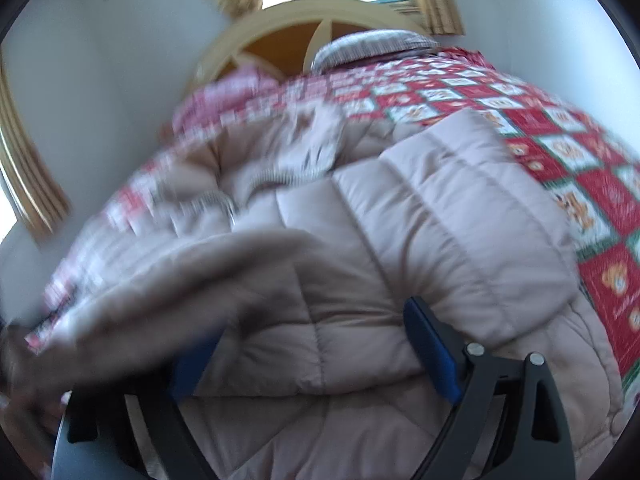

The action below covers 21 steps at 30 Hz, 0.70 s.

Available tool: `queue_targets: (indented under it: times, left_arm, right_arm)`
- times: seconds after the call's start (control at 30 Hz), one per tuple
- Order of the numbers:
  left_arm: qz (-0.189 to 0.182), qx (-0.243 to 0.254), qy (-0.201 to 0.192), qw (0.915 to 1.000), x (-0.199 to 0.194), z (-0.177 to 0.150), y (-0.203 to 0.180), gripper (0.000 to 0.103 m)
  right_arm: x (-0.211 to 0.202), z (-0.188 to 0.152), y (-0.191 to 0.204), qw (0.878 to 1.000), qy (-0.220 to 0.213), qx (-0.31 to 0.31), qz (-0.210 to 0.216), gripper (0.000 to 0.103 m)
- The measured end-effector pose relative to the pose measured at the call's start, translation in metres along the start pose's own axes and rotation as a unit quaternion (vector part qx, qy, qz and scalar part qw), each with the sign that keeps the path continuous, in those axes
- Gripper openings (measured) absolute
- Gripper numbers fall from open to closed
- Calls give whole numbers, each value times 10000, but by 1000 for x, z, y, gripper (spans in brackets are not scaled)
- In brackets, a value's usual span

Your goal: Fold large clothes

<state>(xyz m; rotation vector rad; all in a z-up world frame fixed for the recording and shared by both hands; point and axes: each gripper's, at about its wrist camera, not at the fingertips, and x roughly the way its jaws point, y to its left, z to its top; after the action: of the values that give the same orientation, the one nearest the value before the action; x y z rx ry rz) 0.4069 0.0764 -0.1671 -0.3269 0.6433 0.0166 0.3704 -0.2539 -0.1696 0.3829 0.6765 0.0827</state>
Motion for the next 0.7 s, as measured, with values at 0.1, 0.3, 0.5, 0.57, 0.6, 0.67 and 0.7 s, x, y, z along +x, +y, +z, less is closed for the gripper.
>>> queue_targets:
  times: [0.1, 0.3, 0.5, 0.57, 0.6, 0.67, 0.7]
  left_arm:
    - [-48, -147, -18, 9999, 0, -3, 5, 77]
    - [25, -114, -106, 9999, 0, -3, 0, 77]
    - [-23, -620, -338, 9975, -17, 0, 20, 77]
    - [-69, -927, -441, 9947, -28, 2, 34, 77]
    - [-45, -1061, -457, 9933, -32, 4, 41, 77]
    - [67, -1306, -519, 9901, -40, 8, 53, 77]
    - [201, -1427, -498, 9883, -42, 12, 57, 77]
  right_arm:
    - [-25, 7, -26, 9930, -205, 1044, 511, 94]
    - [-31, 15, -13, 9803, 301, 1653, 1039, 96]
    - [12, -4, 60, 9898, 1315, 364, 405, 48]
    - [13, -6, 77, 9917, 1264, -144, 182, 19]
    - [7, -4, 84, 9929, 1135, -339, 132, 16]
    - [-11, 4, 91, 9948, 813, -607, 6, 15]
    - [-20, 8, 93, 9951, 653, -740, -79, 14]
